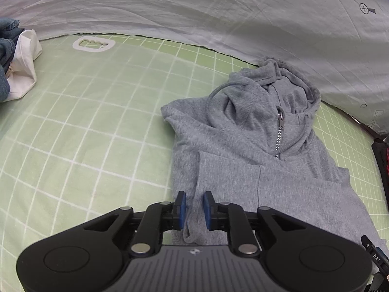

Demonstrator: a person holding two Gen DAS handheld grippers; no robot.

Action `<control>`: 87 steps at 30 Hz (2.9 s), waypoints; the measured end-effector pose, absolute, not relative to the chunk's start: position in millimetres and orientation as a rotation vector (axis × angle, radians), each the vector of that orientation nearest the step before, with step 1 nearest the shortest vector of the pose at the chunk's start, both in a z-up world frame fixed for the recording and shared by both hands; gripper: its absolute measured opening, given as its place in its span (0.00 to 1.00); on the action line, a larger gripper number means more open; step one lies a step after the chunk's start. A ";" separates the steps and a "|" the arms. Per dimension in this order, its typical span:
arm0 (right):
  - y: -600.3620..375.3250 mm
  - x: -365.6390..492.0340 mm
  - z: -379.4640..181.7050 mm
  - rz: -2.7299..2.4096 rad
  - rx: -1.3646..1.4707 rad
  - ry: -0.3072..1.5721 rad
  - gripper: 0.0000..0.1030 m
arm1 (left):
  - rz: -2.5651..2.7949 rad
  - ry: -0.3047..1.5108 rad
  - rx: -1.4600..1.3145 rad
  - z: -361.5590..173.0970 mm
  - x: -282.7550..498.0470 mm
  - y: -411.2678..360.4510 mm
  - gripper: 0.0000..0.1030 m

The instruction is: Fold clothes

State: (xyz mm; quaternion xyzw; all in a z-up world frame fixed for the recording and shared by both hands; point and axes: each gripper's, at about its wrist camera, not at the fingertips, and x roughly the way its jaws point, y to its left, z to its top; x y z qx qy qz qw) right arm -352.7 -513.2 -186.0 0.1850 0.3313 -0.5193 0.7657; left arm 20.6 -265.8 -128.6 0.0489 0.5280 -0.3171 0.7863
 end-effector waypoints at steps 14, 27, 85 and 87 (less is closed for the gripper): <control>-519.1 -352.0 -183.0 -1.111 0.503 0.752 1.00 | -0.641 1.034 0.247 -116.5 -9.2 -287.4 0.89; -561.4 -469.2 -178.9 -1.364 0.475 0.652 1.00 | -0.579 1.095 0.452 -154.7 -20.3 -314.3 1.00; -559.8 -435.6 -165.1 -1.158 0.976 0.281 0.10 | -0.548 1.076 0.302 -167.4 -20.0 -298.7 1.00; -561.5 -409.0 -160.6 -1.084 0.997 0.278 0.10 | -0.553 1.070 0.302 -168.1 -20.0 -298.9 1.00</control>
